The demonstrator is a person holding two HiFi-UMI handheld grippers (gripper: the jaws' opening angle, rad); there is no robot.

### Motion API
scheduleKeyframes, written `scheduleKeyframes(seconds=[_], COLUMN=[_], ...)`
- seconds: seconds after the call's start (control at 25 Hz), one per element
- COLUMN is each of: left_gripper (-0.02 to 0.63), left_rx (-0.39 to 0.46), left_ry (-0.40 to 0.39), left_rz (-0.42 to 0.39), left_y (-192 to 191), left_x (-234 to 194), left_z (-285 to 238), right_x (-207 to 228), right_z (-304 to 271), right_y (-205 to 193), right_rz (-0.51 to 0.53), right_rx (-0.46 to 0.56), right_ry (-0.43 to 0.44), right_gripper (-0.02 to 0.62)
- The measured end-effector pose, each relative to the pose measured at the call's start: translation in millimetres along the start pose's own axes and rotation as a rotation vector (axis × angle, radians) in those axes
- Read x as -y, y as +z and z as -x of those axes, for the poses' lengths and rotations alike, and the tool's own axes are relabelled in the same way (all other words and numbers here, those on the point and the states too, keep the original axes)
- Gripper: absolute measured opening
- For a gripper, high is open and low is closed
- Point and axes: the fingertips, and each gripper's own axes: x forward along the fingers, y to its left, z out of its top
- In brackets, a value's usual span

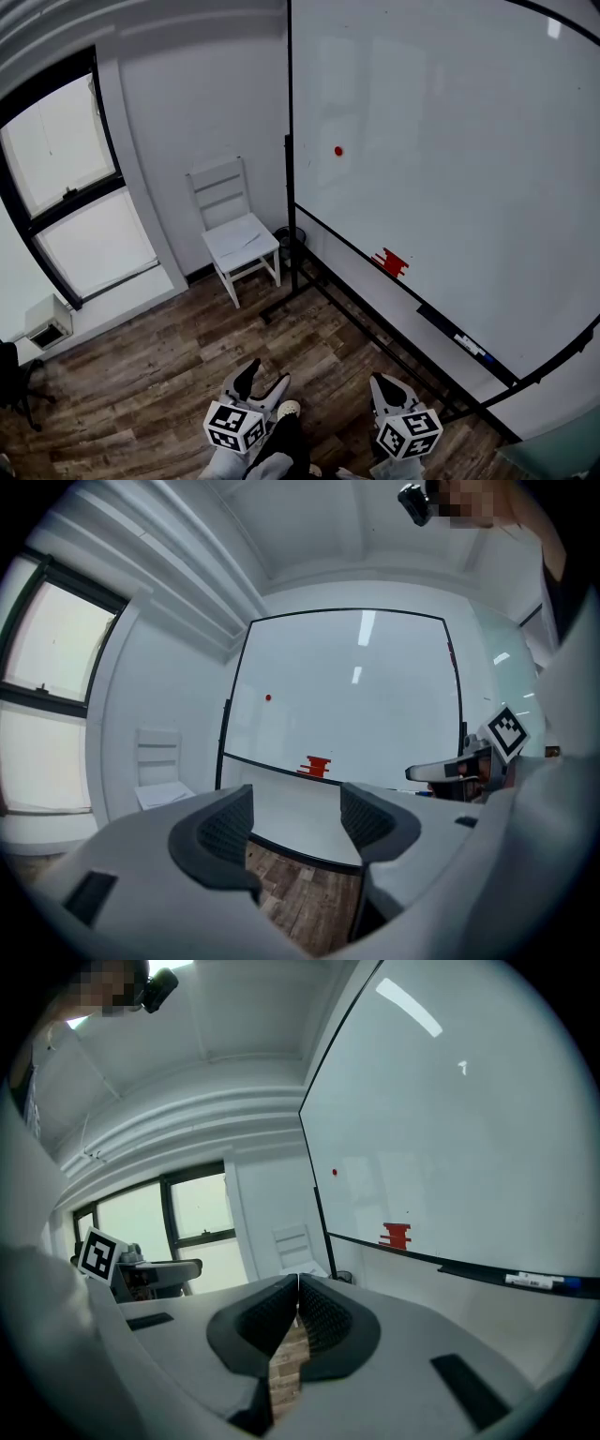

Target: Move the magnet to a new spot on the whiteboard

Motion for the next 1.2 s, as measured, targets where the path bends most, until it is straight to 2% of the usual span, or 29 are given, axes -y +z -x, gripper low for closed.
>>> scheduleKeyframes(seconds=[0.6, 1.2], left_gripper=[0.287, 0.287], left_rx=[0.055, 0.044], left_ry=[-0.025, -0.025], left_rz=[-0.016, 0.044], left_y=[68.5, 66.5], left_x=[-91.8, -180.9], left_z=[-130.8, -199.7], right_x=[51.3, 71.8], right_z=[-137.4, -232.1], right_y=[83.5, 99.4], right_rz=[0.022, 0.019], right_rx=[0.053, 0.028], right_ry=[-0.035, -0.099], right_gripper=[0.028, 0.028])
